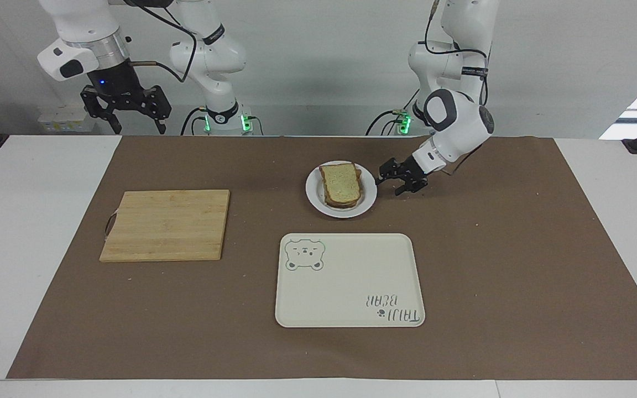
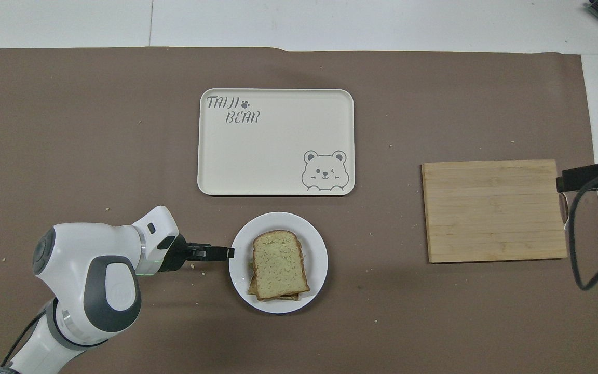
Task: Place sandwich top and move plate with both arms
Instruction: 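Reach the left gripper toward the rim of the white plate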
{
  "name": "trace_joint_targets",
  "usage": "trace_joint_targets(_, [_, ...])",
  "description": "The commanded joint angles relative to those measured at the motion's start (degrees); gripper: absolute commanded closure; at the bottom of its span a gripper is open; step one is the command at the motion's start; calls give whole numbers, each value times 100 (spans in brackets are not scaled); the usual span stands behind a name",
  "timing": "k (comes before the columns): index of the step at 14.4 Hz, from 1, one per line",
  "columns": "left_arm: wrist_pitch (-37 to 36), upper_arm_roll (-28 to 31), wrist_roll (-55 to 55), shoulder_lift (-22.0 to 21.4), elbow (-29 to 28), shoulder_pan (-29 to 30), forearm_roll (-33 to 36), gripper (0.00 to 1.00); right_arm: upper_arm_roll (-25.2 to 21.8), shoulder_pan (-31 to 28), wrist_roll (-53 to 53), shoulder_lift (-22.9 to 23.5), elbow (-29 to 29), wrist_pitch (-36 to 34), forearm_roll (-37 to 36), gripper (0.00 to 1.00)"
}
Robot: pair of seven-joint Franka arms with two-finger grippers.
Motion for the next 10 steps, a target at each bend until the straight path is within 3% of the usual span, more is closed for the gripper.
trace_joint_targets(1, [167, 72, 579, 237, -44, -161, -926, 20, 65, -112, -150, -97, -106, 39, -73, 0])
trace_joint_targets(3, [175, 80, 1143, 318, -105, -354, -1658, 24, 56, -112, -150, -97, -106, 39, -64, 0])
trace_joint_targets(6, [184, 80, 1189, 362, -114, -354, -1687, 37, 56, -112, -150, -97, -106, 39, -64, 0])
trace_joint_targets(7, [184, 80, 1197, 362, -105, -354, -1704, 48, 56, -112, -150, -97, -106, 39, -64, 0])
trace_joint_targets(10, [167, 80, 1390, 353, -114, -293, -1765, 93, 56, -121, -158, -97, -106, 38, -64, 0])
